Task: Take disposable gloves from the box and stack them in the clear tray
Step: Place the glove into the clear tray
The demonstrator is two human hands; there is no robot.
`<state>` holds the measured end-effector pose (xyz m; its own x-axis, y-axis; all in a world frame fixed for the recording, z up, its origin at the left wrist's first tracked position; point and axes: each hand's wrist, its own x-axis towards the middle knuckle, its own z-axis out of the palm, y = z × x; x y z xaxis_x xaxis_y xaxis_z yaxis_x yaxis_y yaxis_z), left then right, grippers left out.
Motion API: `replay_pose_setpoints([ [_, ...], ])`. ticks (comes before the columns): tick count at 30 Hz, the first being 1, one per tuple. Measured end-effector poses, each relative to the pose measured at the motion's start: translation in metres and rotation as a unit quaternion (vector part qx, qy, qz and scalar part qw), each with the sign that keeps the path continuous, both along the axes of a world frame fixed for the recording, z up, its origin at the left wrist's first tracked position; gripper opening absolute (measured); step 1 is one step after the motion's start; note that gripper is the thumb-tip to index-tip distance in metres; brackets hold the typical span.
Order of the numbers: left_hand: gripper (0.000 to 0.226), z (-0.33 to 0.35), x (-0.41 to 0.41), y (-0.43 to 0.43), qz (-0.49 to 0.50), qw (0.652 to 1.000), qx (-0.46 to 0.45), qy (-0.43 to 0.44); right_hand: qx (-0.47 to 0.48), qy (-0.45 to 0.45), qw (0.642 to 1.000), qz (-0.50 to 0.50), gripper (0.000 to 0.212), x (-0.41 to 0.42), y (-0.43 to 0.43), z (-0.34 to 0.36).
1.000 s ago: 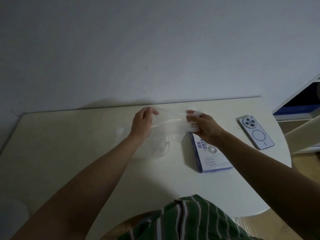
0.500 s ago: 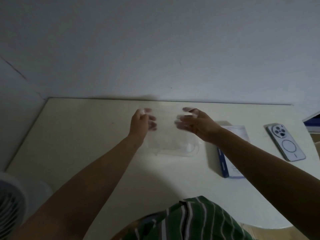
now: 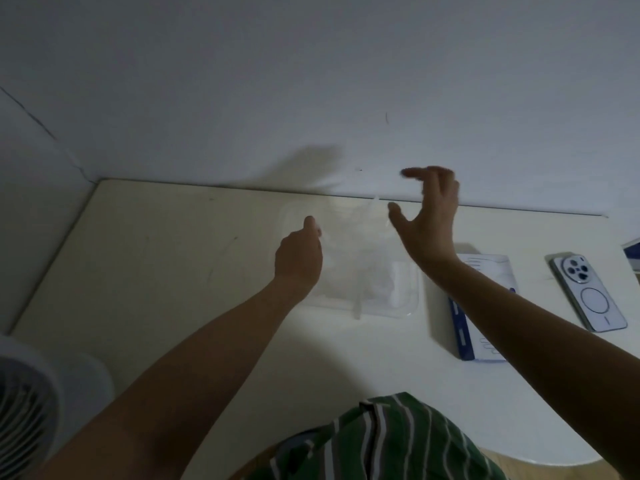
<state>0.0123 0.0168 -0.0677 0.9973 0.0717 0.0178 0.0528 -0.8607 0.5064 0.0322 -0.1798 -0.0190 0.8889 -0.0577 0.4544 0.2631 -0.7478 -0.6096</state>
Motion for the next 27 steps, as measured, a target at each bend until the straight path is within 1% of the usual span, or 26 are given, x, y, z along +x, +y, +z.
replay_pose_setpoints([
  [1,0.018,0.000,0.000,-0.001,-0.001,1.000,0.016,0.014,0.001,0.000,0.998,0.057,0.030,-0.001,0.007,-0.001],
  [2,0.020,0.000,0.000,-0.001,-0.001,0.999,0.030,0.029,-0.005,0.034,0.993,0.114,0.022,-0.003,0.013,-0.005],
  [4,0.025,-0.002,0.000,-0.001,-0.005,0.997,0.055,0.057,-0.079,0.155,0.968,0.183,0.020,-0.007,0.025,-0.019],
  [6,0.029,-0.003,0.000,0.000,-0.014,0.993,0.081,0.082,-0.166,0.278,0.926,0.195,0.027,-0.008,0.030,-0.039],
  [7,0.032,-0.003,-0.001,-0.001,-0.022,0.991,0.097,0.094,-0.198,0.322,0.906,0.190,0.032,-0.008,0.031,-0.047],
  [9,0.040,-0.002,0.000,-0.002,-0.026,0.986,0.124,0.111,-0.238,0.382,0.874,0.184,0.045,-0.009,0.032,-0.060],
  [10,0.042,-0.001,0.000,-0.003,-0.024,0.984,0.140,0.105,-0.247,0.399,0.863,0.186,0.051,-0.010,0.034,-0.065],
  [11,0.042,0.000,-0.001,-0.004,-0.026,0.983,0.163,0.080,-0.253,0.408,0.857,0.187,0.055,-0.010,0.035,-0.069],
  [12,0.042,0.001,-0.001,-0.006,-0.040,0.979,0.197,0.036,-0.256,0.410,0.855,0.188,0.059,-0.011,0.037,-0.073],
  [13,0.040,0.002,0.000,-0.008,-0.065,0.971,0.229,-0.010,-0.257,0.410,0.854,0.190,0.061,-0.011,0.039,-0.076],
  [14,0.038,0.002,0.002,-0.010,-0.098,0.964,0.240,-0.048,-0.259,0.409,0.853,0.193,0.064,-0.011,0.041,-0.079],
  [15,0.036,0.001,0.003,-0.013,-0.137,0.960,0.235,-0.061,-0.262,0.410,0.851,0.196,0.067,-0.010,0.043,-0.081],
  [16,0.034,-0.001,0.004,-0.016,-0.172,0.961,0.214,-0.038,-0.265,0.412,0.849,0.199,0.071,-0.010,0.044,-0.083],
  [17,0.034,-0.003,0.005,-0.018,-0.191,0.962,0.193,0.014,-0.267,0.415,0.846,0.201,0.076,-0.009,0.045,-0.085],
  [18,0.038,-0.007,0.006,-0.018,-0.197,0.960,0.180,0.087,-0.271,0.419,0.843,0.200,0.081,-0.009,0.046,-0.086],
  [20,0.058,-0.020,0.008,-0.015,-0.193,0.940,0.180,0.215,-0.277,0.431,0.837,0.193,0.087,-0.007,0.045,-0.089],
  [21,0.069,-0.025,0.008,-0.011,-0.184,0.932,0.182,0.253,-0.280,0.439,0.833,0.188,0.091,-0.007,0.044,-0.091],
  [24,0.100,-0.038,0.013,-0.002,-0.159,0.914,0.181,0.326,-0.317,0.460,0.814,0.158,0.097,-0.005,0.039,-0.095],
  [25,0.108,-0.041,0.015,-0.001,-0.154,0.907,0.188,0.344,-0.324,0.467,0.809,0.149,0.098,-0.006,0.038,-0.096],
  [27,0.114,-0.047,0.017,-0.002,-0.148,0.898,0.197,0.364,-0.319,0.479,0.806,0.138,0.098,-0.007,0.038,-0.099],
])
